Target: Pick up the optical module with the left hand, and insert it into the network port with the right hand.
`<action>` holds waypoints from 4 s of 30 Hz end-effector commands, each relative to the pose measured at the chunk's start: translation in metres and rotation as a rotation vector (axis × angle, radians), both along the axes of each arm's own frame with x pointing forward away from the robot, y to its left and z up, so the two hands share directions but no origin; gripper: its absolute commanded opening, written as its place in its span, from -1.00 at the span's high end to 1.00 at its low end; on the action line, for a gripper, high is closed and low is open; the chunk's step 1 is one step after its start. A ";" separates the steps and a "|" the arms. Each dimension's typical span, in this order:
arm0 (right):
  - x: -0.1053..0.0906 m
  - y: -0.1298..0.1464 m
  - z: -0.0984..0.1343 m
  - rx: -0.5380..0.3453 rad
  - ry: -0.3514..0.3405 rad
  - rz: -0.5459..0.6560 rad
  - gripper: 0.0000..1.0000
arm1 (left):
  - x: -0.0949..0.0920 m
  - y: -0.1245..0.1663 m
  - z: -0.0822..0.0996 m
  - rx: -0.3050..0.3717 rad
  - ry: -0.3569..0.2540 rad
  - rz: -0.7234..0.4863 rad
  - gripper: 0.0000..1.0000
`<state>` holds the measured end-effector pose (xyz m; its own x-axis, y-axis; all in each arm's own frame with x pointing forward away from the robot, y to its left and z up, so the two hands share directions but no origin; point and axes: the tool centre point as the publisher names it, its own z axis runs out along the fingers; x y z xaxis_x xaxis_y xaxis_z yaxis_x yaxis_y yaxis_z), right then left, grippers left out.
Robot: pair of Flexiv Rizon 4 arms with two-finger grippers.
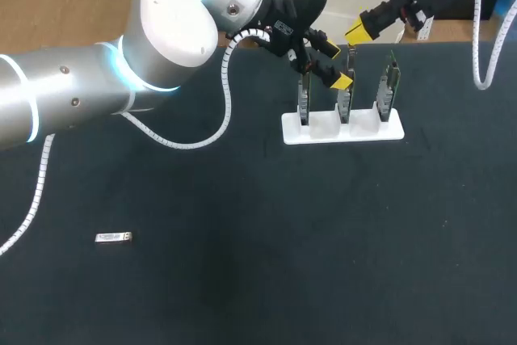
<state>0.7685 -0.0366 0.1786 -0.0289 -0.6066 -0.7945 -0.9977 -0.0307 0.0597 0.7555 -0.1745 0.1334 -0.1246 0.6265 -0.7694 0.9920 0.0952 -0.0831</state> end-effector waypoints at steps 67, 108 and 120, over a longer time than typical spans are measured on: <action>-0.008 -0.001 -0.045 -0.023 0.124 -0.035 1.00 | 0.002 -0.001 0.001 0.006 0.004 -0.002 -1.00; 0.003 -0.099 0.012 0.057 0.031 -0.049 1.00 | 0.002 -0.001 0.001 0.006 0.004 -0.002 -1.00; -0.007 -0.119 -0.002 0.023 0.080 0.026 1.00 | 0.002 -0.001 0.001 0.006 0.004 -0.002 -1.00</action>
